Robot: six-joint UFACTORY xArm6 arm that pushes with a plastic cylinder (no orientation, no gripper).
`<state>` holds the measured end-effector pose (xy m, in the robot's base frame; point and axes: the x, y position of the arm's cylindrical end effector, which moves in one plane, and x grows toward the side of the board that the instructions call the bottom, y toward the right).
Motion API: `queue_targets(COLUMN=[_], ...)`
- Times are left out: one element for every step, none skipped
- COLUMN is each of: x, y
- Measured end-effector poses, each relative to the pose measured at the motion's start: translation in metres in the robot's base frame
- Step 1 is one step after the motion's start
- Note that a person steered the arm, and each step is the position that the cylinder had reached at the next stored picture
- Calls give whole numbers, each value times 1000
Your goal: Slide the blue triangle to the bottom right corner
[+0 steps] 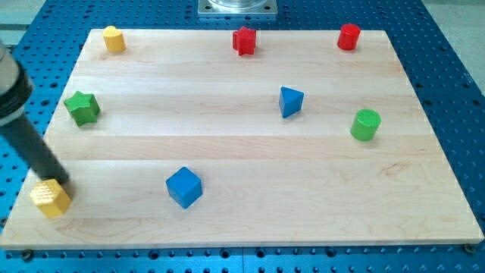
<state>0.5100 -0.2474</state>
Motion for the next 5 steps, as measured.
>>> queue_targets(x=[-70,-92,-92,-129,-179], y=[68,102,102,117,187])
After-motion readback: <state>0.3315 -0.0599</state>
